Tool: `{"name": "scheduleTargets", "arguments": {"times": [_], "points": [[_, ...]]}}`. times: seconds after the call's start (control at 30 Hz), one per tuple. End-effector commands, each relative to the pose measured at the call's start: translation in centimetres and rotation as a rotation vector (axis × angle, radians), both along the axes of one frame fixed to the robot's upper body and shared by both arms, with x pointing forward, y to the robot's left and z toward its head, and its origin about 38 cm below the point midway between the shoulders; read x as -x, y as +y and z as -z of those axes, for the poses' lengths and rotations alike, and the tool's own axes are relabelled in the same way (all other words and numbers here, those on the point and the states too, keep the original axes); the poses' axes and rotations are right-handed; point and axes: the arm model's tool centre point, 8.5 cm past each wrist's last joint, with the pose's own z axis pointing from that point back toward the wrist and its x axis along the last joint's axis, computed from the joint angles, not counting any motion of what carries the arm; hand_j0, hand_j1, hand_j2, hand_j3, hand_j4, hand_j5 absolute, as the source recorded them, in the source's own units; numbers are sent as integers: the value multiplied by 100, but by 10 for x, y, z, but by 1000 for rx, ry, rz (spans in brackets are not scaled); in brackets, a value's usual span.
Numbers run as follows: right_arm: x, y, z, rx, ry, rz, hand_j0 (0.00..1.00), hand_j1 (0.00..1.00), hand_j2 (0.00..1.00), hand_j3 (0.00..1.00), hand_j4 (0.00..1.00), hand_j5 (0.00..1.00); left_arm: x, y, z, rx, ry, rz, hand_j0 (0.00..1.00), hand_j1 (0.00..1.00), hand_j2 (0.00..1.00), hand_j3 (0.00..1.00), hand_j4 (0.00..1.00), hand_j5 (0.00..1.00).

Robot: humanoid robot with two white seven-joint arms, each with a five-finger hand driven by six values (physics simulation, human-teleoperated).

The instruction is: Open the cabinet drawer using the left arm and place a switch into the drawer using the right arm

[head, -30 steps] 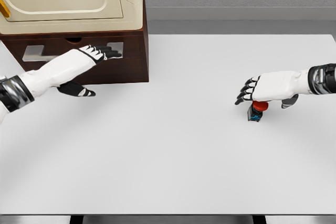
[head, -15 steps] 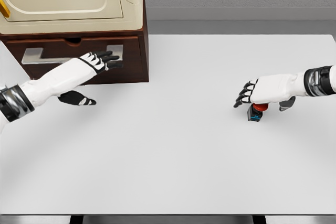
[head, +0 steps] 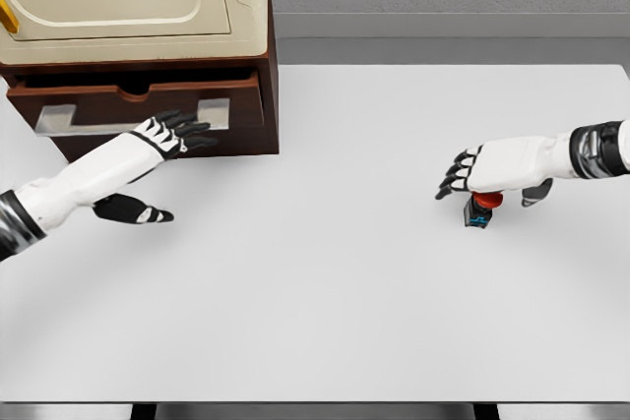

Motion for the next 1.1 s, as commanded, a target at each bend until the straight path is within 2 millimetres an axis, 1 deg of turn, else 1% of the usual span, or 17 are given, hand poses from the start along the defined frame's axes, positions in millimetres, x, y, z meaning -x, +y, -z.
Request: {"name": "scheduleTargets", "arguments": {"times": [0.0, 0.13, 0.33, 0.5, 0.63, 0.73, 0.83, 0.93, 1.0, 1.07], "points": [[3, 7, -4, -20, -1, -19, 100, 100, 100, 100, 100, 100, -6, 16, -5, -107, -52, -48, 100, 100, 100, 100, 100, 100], [8, 11, -5, -25, 0, -39, 100, 100, 100, 100, 100, 100, 2, 24, 2, -103, -37, -57, 100, 100, 100, 100, 100, 100], [10, 6, -5, -19, 2, -28, 100, 100, 100, 100, 100, 100, 17, 37, 10, -100, -31, -53, 100, 100, 100, 100, 100, 100], [10, 1, -6, -14, 0, -17, 100, 100, 100, 100, 100, 100, 23, 45, 7, -98, -49, -54, 100, 100, 100, 100, 100, 100], [11, 1, -4, -14, 6, -19, 100, 100, 100, 100, 100, 100, 29, 53, 7, -90, -53, -60, 100, 100, 100, 100, 100, 100], [11, 1, -3, -12, 7, -18, 100, 100, 100, 100, 100, 100, 35, 61, 1, -79, -79, -51, 100, 100, 100, 100, 100, 100], [11, 1, -3, -12, 7, -18, 100, 100, 100, 100, 100, 100, 36, 66, -7, -63, -104, -46, 100, 100, 100, 100, 100, 100], [11, -4, -5, -8, 4, -10, 100, 100, 100, 100, 100, 100, 37, 71, -22, -40, -148, -33, 100, 100, 100, 100, 100, 100], [11, -4, -5, -8, 4, -10, 100, 100, 100, 100, 100, 100, 36, 73, -28, -27, -163, -38, 100, 100, 100, 100, 100, 100], [11, -4, -5, -8, 4, -10, 94, 94, 94, 94, 94, 94, 32, 73, -36, -22, -185, -36, 100, 100, 100, 100, 100, 100]]}}
